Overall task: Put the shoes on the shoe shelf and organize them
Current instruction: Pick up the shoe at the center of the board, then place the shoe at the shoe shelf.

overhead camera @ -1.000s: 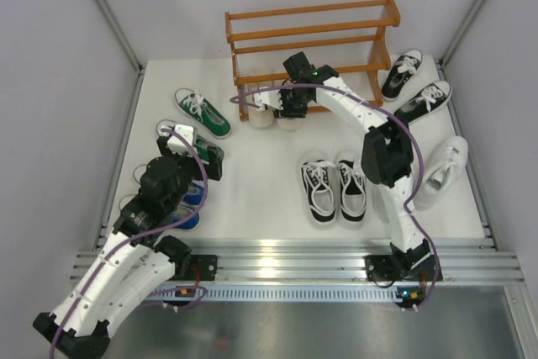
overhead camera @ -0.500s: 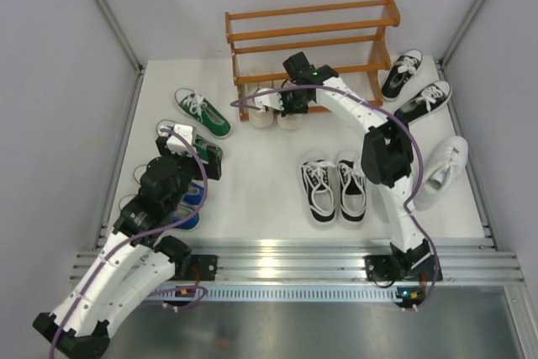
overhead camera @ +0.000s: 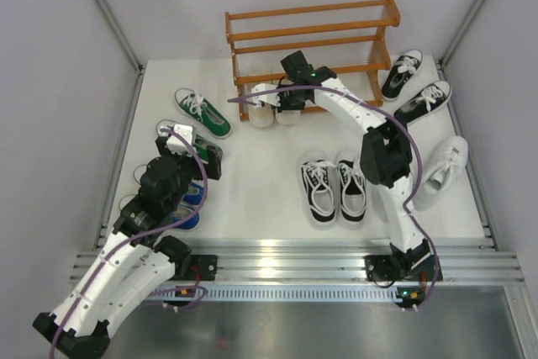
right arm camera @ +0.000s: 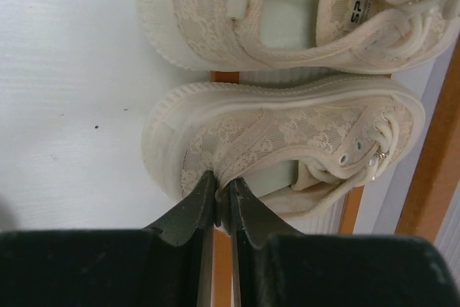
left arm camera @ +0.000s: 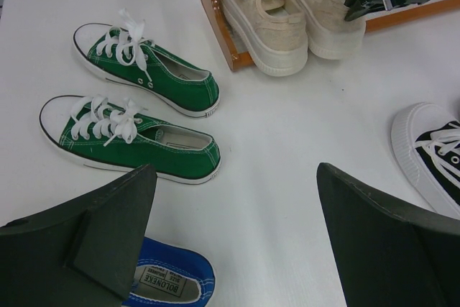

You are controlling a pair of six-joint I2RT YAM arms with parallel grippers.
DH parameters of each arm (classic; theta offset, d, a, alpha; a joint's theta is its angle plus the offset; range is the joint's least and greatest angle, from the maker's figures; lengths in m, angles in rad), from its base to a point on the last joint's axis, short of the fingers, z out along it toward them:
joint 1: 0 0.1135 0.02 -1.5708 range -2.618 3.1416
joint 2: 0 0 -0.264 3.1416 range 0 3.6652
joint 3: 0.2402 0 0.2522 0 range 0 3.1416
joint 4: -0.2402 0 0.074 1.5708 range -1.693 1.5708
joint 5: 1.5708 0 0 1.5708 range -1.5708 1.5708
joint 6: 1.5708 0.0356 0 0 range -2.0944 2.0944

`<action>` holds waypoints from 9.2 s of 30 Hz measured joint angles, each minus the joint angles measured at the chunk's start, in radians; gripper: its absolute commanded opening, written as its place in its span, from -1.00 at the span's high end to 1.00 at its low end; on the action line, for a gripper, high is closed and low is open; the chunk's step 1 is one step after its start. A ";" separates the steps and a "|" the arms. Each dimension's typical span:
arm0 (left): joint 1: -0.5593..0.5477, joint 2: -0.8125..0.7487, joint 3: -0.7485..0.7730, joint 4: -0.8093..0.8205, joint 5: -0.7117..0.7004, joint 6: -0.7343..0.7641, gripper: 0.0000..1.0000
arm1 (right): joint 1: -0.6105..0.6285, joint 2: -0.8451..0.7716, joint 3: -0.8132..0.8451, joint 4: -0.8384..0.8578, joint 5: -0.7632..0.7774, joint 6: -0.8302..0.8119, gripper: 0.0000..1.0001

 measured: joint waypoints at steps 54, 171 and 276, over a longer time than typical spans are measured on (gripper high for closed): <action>0.022 0.286 0.059 -0.177 -0.138 -0.698 -0.90 | -0.306 -1.163 -1.132 0.119 -0.420 0.562 -0.72; -0.525 0.751 0.235 -0.079 -0.002 -1.228 0.97 | 0.362 -1.018 -1.060 0.043 -0.254 0.063 1.00; -0.519 -0.208 -0.105 -0.192 -0.293 -0.765 -0.86 | -0.345 -0.455 -0.721 0.069 -0.254 -0.241 -0.10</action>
